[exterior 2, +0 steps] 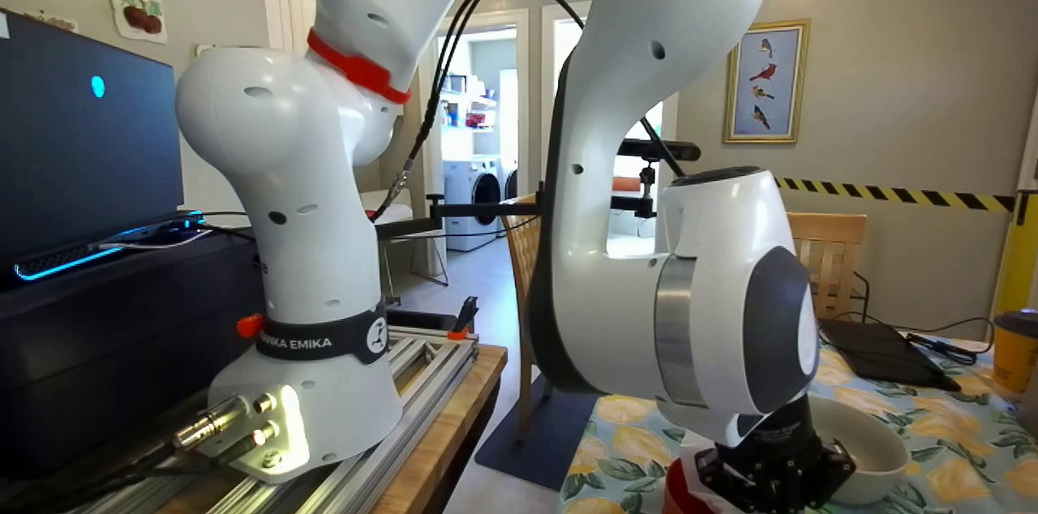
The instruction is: Shift the orange bowl to the left, then wipe it with a tissue
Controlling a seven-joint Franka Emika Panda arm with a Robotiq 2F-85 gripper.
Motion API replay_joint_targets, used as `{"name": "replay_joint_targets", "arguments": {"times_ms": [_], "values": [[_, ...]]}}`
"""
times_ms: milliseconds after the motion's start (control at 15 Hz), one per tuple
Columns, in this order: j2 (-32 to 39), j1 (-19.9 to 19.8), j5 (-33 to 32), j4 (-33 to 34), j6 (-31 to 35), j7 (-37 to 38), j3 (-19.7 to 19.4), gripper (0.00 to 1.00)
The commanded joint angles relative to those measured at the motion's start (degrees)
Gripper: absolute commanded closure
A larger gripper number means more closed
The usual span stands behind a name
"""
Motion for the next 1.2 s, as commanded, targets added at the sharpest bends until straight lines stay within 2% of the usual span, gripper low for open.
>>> {"name": "replay_joint_targets", "arguments": {"times_ms": [0, 200, 467, 933, 1133], "values": [[-0.2, -0.2, -1.6, 0.5, 0.8, 1.5, 1.7, 0.99], [-0.5, -1.1, -4.9, -1.6, 0.7, 1.6, 3.1, 0.99], [-1.1, -0.2, -8.8, -4.5, -0.6, 1.6, 2.6, 0.99], [-6.1, 1.2, -1.8, -5.7, -2.7, -0.6, -2.1, 0.99], [-5.9, 1.0, -1.6, -4.1, -2.0, 0.1, -1.6, 0.99]]}}
